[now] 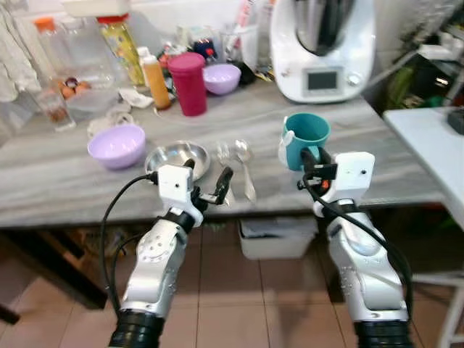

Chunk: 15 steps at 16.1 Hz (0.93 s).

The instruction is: Setting the table

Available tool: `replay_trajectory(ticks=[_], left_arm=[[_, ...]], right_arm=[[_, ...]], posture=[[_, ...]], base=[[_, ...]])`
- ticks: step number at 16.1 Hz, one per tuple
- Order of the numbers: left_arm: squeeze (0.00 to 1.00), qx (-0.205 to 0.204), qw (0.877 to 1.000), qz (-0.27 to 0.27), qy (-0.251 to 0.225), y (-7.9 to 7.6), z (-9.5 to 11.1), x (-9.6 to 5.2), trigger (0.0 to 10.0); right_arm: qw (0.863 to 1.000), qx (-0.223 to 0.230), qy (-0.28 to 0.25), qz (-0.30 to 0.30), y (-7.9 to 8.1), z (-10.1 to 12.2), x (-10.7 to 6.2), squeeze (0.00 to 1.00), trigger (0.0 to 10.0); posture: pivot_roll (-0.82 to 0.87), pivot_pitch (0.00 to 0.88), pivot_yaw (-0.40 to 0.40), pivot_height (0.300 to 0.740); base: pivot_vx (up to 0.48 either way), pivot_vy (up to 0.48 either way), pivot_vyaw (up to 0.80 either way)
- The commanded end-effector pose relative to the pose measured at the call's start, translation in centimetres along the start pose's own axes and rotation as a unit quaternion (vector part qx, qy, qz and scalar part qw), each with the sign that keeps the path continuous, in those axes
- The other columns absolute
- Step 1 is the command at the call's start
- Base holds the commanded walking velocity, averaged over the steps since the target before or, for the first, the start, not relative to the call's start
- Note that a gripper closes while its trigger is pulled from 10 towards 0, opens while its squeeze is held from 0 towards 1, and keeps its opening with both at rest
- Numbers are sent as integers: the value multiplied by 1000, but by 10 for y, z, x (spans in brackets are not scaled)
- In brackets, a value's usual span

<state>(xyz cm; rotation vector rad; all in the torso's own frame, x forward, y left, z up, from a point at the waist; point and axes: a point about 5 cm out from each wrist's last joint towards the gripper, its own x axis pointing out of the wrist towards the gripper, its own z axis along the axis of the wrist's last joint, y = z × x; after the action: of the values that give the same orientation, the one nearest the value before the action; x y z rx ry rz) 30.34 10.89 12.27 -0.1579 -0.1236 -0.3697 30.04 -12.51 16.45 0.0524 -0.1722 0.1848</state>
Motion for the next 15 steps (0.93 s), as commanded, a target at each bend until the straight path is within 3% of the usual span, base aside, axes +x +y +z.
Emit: replay_trajectory(ticks=[1,6,10,15], left_arm=[[0,6,1000,5,-4,4,5,0,10000],[0,18,999,38,-22,16,12,-7,10000],[0,57,997,32,-42,21,24,-16,10000],[0,69,997,29,2,28,7,-34,10000]], right_arm=[[1000,-2,-17,11,7,8,3,0,10000],[999,-4,-26,23,8,11,3,0,10000],[999,-11,-31,24,8,13,3,0,10000],[999,-16,-27,18,6,11,2,0,10000]], posture=[[-196,37,75,740],[-189,33,69,740],[-178,43,72,740],[-176,41,71,740]], base=[[409,0,0],[233,0,0],[0,0,800],[0,0,800]])
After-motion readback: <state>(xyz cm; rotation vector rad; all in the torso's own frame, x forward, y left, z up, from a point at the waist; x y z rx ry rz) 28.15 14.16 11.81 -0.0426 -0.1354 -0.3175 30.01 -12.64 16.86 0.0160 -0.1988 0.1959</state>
